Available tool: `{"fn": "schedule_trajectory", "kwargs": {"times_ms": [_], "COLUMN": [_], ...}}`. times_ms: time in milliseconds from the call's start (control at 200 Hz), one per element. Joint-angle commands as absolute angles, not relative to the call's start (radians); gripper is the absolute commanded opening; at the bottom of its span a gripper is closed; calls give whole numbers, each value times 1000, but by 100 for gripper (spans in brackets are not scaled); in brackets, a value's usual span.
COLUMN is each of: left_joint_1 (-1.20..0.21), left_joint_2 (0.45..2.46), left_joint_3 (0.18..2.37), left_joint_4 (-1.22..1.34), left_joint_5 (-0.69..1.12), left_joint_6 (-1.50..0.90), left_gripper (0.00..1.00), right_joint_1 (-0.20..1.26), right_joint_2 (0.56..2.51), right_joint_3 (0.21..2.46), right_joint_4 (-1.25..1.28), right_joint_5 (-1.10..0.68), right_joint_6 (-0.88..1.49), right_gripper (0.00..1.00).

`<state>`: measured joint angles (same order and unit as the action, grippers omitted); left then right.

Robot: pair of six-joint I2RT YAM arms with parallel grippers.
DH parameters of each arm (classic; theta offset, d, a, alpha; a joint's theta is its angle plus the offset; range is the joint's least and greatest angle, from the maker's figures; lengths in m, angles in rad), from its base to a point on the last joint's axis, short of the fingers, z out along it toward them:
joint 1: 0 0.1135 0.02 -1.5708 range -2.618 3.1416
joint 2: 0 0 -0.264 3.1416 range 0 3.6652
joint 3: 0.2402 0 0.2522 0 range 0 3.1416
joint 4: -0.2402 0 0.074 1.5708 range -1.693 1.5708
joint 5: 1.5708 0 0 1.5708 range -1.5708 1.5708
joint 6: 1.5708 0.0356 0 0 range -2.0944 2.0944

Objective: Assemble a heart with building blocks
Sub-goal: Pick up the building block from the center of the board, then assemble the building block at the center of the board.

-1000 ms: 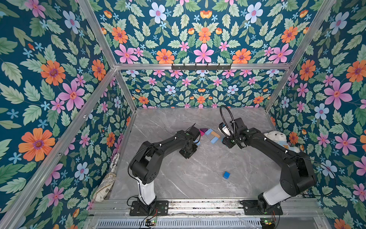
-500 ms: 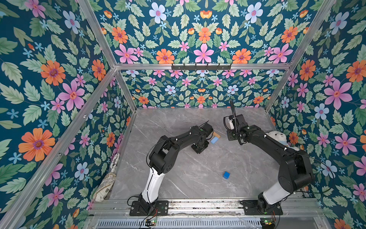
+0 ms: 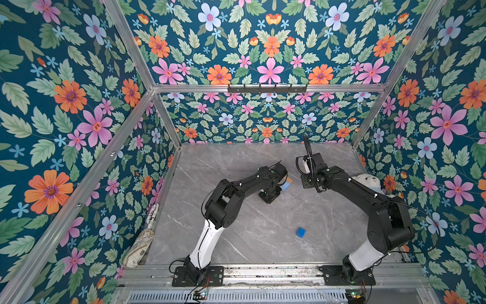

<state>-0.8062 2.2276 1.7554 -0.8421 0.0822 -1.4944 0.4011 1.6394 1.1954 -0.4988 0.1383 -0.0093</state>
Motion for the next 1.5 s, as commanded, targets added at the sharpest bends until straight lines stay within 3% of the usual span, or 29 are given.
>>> {"fn": "schedule_trajectory", "kwargs": {"times_ms": [0, 1100, 1495], "left_joint_1": [-805, -814, -804], "left_joint_2": [2244, 2239, 2239], "left_joint_3": [1756, 1778, 1793], "left_joint_4": [-870, -865, -873], "left_joint_5": [83, 164, 119], "left_joint_6": [-1506, -1523, -1526], "left_gripper": [30, 31, 31], "right_joint_1": [402, 402, 402], "right_joint_2": [1644, 1703, 1687], "right_joint_3": [1196, 1219, 1191], "right_joint_4": [-496, -499, -485], "right_joint_5": [149, 155, 152], "right_joint_6": [0, -12, -9], "right_gripper": [0, 0, 0]}}
